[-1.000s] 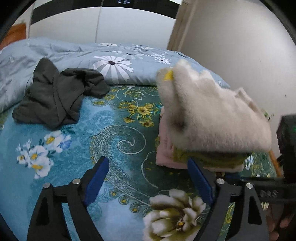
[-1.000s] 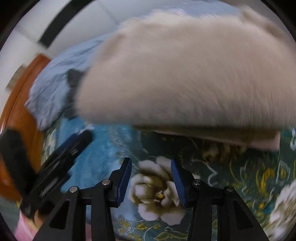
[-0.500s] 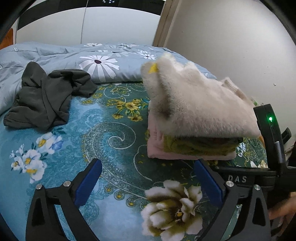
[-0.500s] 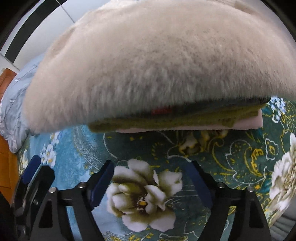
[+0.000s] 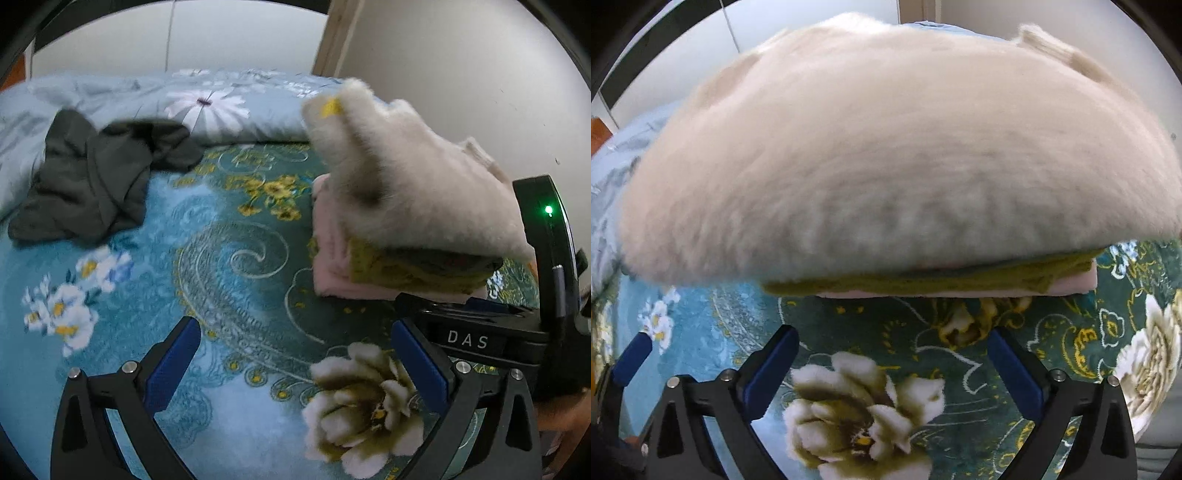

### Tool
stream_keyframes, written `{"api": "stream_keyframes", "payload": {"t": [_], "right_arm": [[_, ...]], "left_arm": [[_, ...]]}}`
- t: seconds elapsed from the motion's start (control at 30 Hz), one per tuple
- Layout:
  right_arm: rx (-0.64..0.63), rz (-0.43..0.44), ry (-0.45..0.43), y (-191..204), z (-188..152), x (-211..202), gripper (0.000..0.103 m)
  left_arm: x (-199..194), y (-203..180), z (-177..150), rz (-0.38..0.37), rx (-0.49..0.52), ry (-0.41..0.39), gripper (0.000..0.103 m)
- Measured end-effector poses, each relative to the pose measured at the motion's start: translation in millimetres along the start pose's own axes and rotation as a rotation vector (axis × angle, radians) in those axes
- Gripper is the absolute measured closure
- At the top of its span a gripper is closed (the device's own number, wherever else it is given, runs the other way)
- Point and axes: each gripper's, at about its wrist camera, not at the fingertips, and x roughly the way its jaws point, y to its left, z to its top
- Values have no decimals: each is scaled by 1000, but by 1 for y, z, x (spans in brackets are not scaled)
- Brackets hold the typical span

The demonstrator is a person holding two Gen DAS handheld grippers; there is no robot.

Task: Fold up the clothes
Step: 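Open both tools and withdraw them from the stacked sweater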

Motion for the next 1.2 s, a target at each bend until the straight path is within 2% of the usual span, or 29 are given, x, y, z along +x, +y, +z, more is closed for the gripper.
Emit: {"api": "stream_keyframes", "payload": {"t": [0.33,0.63,1.2], "right_arm": [[-22,-28,-23,15,-2,-3,0],[-111,-84,-118,35,4,-23,0],[-169,-116,-153,37,4,-19,0]], "left_arm": [[-7,12,-3,-5,-22,-12,0],[-14,15,-2,-11,-33,-44,0],[-12,15,-2,-11,-21,-41,0]]}}
